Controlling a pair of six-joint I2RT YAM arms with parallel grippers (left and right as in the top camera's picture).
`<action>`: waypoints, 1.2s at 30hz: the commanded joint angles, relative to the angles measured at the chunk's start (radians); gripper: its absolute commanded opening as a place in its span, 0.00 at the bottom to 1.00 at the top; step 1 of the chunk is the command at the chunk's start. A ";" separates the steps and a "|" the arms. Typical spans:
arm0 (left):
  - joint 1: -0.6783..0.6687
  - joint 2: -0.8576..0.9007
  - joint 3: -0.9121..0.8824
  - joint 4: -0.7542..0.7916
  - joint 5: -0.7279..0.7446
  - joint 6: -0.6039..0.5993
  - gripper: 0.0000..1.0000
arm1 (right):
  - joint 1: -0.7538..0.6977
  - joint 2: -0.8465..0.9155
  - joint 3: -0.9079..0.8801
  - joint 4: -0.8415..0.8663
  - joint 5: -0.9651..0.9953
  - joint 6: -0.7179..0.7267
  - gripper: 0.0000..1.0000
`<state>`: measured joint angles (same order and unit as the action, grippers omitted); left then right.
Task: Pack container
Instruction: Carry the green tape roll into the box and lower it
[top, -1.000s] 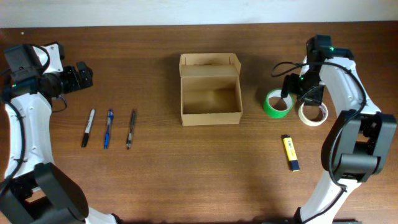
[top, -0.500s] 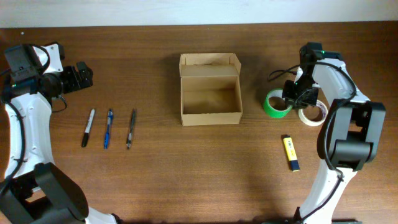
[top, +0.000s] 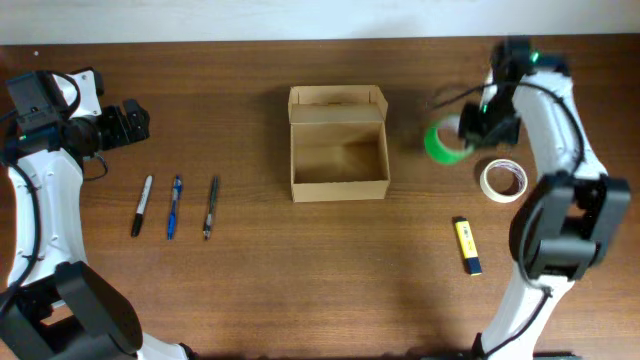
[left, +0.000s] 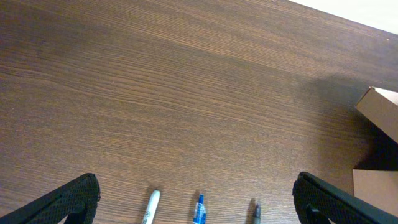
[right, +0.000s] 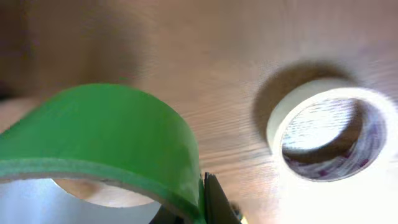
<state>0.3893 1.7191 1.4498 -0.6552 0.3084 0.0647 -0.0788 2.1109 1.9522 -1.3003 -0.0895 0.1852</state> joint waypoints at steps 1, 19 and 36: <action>0.005 0.010 0.014 -0.001 0.017 0.019 0.99 | 0.105 -0.165 0.182 -0.034 -0.061 -0.100 0.04; 0.005 0.010 0.014 -0.001 0.017 0.019 0.99 | 0.538 -0.002 0.282 0.028 0.014 -0.686 0.04; 0.005 0.010 0.014 -0.001 0.017 0.019 0.99 | 0.563 0.238 0.282 0.033 -0.027 -0.677 0.04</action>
<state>0.3893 1.7191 1.4498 -0.6552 0.3080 0.0647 0.4622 2.3215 2.2333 -1.2736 -0.0994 -0.4927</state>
